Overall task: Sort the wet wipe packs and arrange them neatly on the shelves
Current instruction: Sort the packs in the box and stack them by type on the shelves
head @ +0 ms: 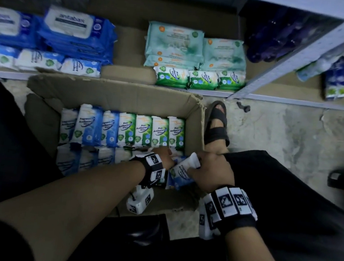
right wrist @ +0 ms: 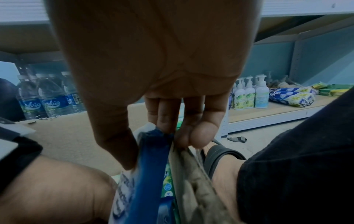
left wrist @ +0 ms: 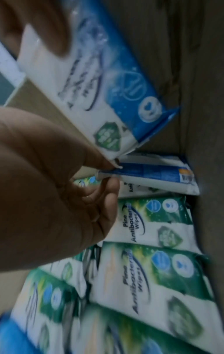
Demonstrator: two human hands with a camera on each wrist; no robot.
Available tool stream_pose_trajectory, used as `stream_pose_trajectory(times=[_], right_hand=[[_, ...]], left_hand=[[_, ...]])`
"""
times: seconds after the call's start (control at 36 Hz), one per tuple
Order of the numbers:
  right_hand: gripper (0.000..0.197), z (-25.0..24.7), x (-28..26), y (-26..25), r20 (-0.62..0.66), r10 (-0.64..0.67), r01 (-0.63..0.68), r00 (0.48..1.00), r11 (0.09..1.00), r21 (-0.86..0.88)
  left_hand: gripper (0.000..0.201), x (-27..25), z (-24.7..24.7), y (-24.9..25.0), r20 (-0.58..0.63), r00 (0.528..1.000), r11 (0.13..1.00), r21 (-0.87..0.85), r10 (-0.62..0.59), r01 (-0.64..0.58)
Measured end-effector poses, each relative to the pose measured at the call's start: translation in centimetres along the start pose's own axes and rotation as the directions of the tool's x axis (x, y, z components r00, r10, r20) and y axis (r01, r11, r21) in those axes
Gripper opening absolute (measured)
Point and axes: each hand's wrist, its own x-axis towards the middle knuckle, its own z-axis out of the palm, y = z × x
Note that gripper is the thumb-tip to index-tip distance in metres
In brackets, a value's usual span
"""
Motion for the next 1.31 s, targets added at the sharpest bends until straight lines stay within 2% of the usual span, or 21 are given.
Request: stream_pose_trajectory(times=[0.08,0.11,0.19,0.33,0.42,0.47,0.56,0.61,0.67,0.72,0.75,0.81,0.86,0.92,1.06,1.14,1.22,1.28,1.31], right_hand=[[0.041,0.1,-0.5,0.0,0.002,-0.012,0.012,1.000,0.999,0.048],[0.043,0.1,-0.6,0.1,-0.001,-0.018,0.018,1.000,0.998,0.068],[0.044,-0.1,-1.0,-0.1,-0.017,-0.031,0.033,0.999,0.992,0.123],[0.041,-0.8,-1.4,-0.8,-0.160,0.017,0.022,0.987,0.970,0.241],[0.038,-1.0,-1.3,-1.4,-0.228,0.053,0.028,0.972,0.941,0.338],[0.038,-1.3,-1.3,-2.0,-0.258,0.109,0.010,0.960,0.907,0.420],[0.041,-1.7,-1.4,-3.5,-0.243,0.170,0.000,0.955,0.821,0.571],[0.031,-1.8,-1.5,-4.7,-0.185,0.168,-0.005,0.968,0.753,0.658],[0.022,-1.8,-1.7,-6.1,-0.067,0.141,-0.032,0.988,0.604,0.797],[0.013,-1.9,-2.1,-7.6,0.081,0.074,-0.105,0.994,0.436,0.894],[0.012,-1.9,-2.2,-8.2,0.108,0.039,-0.115,0.993,0.382,0.917],[0.013,-1.8,-2.4,-9.1,0.120,0.011,-0.117,0.993,0.323,0.939],[0.013,-1.7,-2.6,-9.7,0.139,0.011,-0.137,0.990,0.290,0.947],[0.012,-1.4,-2.4,-10.4,0.166,0.008,-0.162,0.986,0.272,0.949],[0.012,-0.8,-2.3,-12.5,0.164,-0.036,-0.147,0.986,0.292,0.945],[0.015,-0.7,-2.3,-13.6,0.163,-0.056,-0.140,0.985,0.287,0.948],[0.016,-0.8,-1.9,-14.6,0.162,-0.080,-0.130,0.984,0.304,0.944],[0.015,-0.8,-1.6,-15.3,0.170,-0.101,-0.133,0.980,0.304,0.944],[0.015,-0.8,-1.5,-15.7,0.173,-0.113,-0.132,0.978,0.307,0.943]], left_hand=[[0.032,-1.1,-0.3,0.2,0.028,0.999,1.000,0.020,0.018,-0.018],[0.030,-1.6,-0.5,0.2,0.003,1.000,1.000,0.010,0.024,-0.024],[0.040,-2.5,-1.1,0.0,-0.154,0.987,0.997,-0.061,0.033,-0.043],[0.021,-4.6,-3.3,0.7,-0.242,0.970,0.966,-0.257,-0.032,-0.032],[0.030,-6.3,-4.7,0.6,-0.313,0.948,0.936,-0.345,-0.048,-0.066],[0.038,-7.6,-5.5,0.4,-0.398,0.916,0.903,-0.410,-0.050,-0.128],[0.050,-9.8,-6.4,0.2,-0.456,0.889,0.902,-0.397,-0.032,-0.171],[0.069,-11.0,-6.9,-0.1,-0.465,0.885,0.913,-0.358,0.005,-0.194],[0.084,-12.2,-7.3,-0.2,-0.476,0.879,0.923,-0.320,0.039,-0.214],[0.080,-13.5,-7.6,-0.2,-0.461,0.884,0.929,-0.290,0.077,-0.232],[0.074,-13.9,-7.8,-0.5,-0.449,0.888,0.926,-0.283,0.101,-0.248],[0.060,-15.3,-8.1,-0.6,-0.433,0.894,0.920,-0.294,0.112,-0.258],[0.056,-16.0,-8.3,-1.3,-0.424,0.902,0.894,-0.372,0.074,-0.249],[0.047,-16.7,-8.7,-2.0,-0.431,0.902,0.877,-0.421,0.030,-0.231],[0.054,-18.2,-9.9,-3.9,-0.483,0.873,0.849,-0.486,-0.062,-0.209],[0.058,-18.7,-10.3,-4.8,-0.506,0.862,0.814,-0.513,-0.032,-0.271],[0.052,-19.5,-10.4,-5.2,-0.556,0.831,0.820,-0.471,0.009,-0.325],[0.054,-19.6,-10.4,-5.7,-0.597,0.802,0.800,-0.463,0.038,-0.383],[0.049,-19.7,-10.4,-5.9,-0.620,0.783,0.787,-0.460,0.048,-0.412]])
